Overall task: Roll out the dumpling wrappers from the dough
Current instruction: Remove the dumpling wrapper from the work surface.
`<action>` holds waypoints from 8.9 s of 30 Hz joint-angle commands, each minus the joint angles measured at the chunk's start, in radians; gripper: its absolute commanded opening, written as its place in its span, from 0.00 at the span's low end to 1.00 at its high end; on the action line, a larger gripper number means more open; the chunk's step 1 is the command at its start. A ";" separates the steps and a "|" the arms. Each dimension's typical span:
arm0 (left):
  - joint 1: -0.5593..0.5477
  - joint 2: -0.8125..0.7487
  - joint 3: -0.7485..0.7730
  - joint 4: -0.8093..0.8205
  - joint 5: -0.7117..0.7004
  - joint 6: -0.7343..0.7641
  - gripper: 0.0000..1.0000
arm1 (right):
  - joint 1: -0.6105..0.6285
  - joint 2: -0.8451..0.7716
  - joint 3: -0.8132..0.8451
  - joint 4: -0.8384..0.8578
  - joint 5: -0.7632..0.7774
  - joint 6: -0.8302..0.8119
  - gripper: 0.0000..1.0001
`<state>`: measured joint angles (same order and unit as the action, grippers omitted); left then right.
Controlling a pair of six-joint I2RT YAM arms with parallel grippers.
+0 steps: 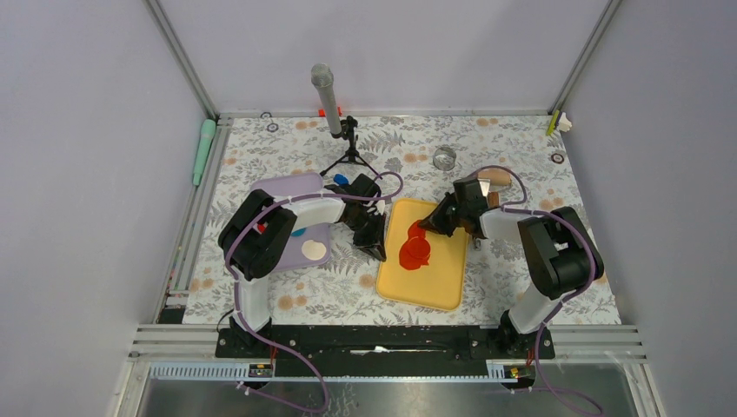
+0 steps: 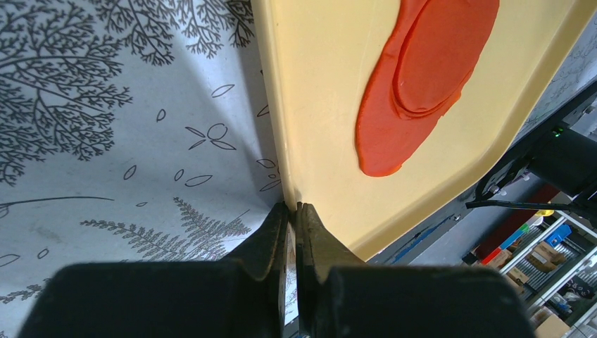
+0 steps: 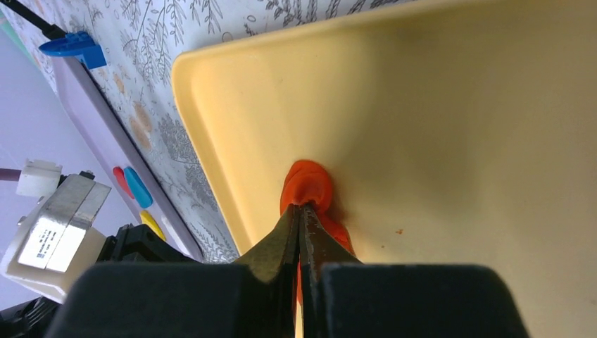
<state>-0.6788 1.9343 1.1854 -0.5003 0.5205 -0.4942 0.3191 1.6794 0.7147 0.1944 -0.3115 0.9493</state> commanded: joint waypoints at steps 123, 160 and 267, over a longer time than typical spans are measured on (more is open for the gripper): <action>0.048 0.152 0.316 -0.106 -0.188 -0.018 0.33 | -0.040 0.039 0.114 -0.205 0.097 -0.137 0.13; 0.075 0.156 0.251 -0.024 -0.113 -0.094 0.00 | 0.172 0.051 0.164 -0.188 -0.172 -0.152 0.10; 0.101 0.160 0.239 -0.007 -0.082 -0.096 0.00 | 0.329 0.041 0.214 -0.523 0.022 -0.416 0.06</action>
<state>-0.5854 2.0899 1.4315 -0.5560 0.4889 -0.5842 0.6186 1.7470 0.9497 -0.2199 -0.2714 0.5697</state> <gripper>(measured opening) 0.024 0.070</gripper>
